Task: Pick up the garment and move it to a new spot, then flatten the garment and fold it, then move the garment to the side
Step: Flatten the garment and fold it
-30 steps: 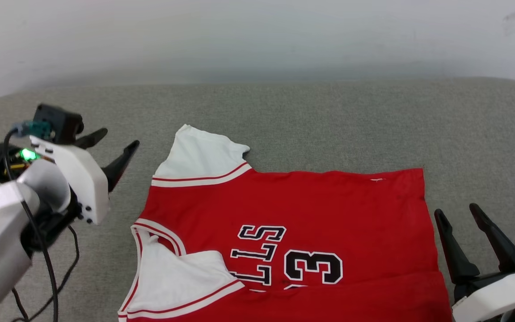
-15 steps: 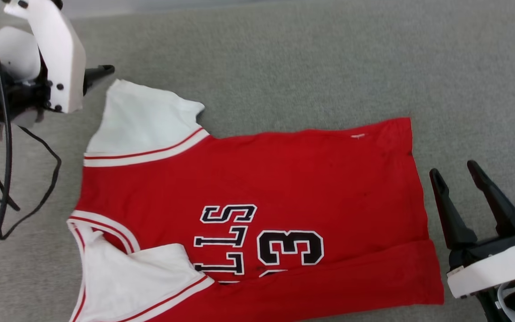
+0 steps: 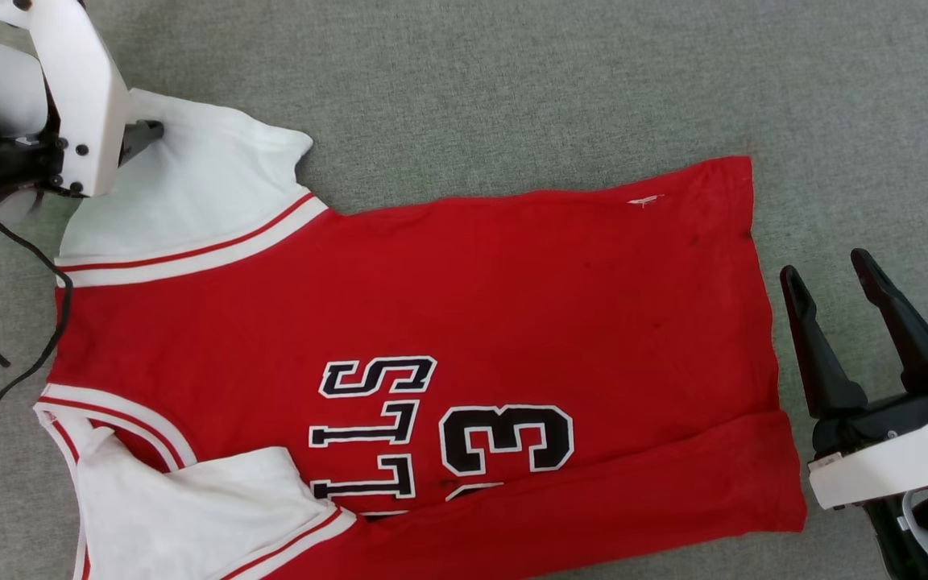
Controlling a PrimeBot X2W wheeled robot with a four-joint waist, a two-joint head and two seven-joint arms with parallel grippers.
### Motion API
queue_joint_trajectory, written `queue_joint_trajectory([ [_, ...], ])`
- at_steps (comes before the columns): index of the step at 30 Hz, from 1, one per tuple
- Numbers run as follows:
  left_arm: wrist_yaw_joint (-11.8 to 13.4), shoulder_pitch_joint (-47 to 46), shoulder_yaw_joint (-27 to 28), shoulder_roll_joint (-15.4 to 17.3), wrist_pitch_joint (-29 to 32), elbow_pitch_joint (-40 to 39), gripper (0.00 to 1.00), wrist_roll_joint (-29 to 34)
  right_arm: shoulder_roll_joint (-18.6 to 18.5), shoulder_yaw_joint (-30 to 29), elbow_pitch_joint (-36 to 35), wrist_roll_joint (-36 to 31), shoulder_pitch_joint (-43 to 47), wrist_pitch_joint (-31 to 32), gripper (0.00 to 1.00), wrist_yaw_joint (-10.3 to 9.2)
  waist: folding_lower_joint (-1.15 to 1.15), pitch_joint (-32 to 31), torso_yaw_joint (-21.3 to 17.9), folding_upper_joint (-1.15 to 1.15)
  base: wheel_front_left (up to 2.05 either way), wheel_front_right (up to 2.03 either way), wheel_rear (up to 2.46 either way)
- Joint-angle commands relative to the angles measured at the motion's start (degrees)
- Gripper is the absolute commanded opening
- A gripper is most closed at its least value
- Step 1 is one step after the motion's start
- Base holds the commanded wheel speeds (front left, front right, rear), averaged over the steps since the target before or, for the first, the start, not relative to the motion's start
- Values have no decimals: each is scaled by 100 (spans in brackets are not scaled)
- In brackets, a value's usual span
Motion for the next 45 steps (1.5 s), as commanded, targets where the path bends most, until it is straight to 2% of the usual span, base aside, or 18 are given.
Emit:
queue_joint_trajectory([
  [1,-24,135,-99,-31,-15,88,100,70,-21,-13,-24,-9,-107,-16,100,-5,-1,68,-26,0,0,0,0],
  [6,-120,541,-323,-141,74,383,100,15,-30,-30,-30,28,-133,4,100,-5,-1,110,-1,0,0,0,0],
  [7,-144,598,-325,-181,58,413,42,-24,-33,-33,-23,43,-148,18,100,-5,-1,103,5,0,0,0,0],
  [8,-165,630,-349,-218,36,429,0,-23,-42,-42,-18,56,-157,32,100,-5,-1,92,20,0,0,0,0],
  [14,-252,387,-276,-399,-623,480,0,137,-193,-151,-84,75,-272,120,100,-5,-1,-142,194,0,0,0,0],
  [20,-308,225,-201,-585,-1444,353,0,262,-699,-262,-231,116,-604,672,100,-5,-1,-510,514,0,0,0,0],
  [24,-337,333,-252,-606,-1869,137,0,325,-1180,-168,-310,307,-991,1476,100,-6,-1,-724,716,0,0,0,0],
  [27,-338,405,-308,-549,-2066,-48,0,349,-1735,54,-219,559,-1357,2219,100,-5,-1,-826,844,0,0,0,0],
  [31,-345,496,-377,-529,-2278,-309,0,379,-2365,372,145,1013,-1813,3240,100,-6,-1,-891,1013,0,0,0,0],
  [35,-346,520,-412,-573,-2413,-558,0,413,-2814,775,587,1520,-2201,4357,100,-6,-1,-886,1164,0,0,0,0],
  [39,-344,451,-440,-623,-2488,-739,0,444,-3037,1171,889,1816,-2479,5213,100,-6,-1,-825,1275,0,0,0,0],
  [42,-345,375,-463,-649,-2519,-848,0,483,-2972,1359,1149,1921,-2655,5569,100,-6,-1,-754,1342,0,0,0,0],
  [45,-344,325,-473,-672,-2552,-932,0,520,-2822,1527,1453,1876,-2809,5664,100,-6,-1,-662,1401,0,0,0,0],
])
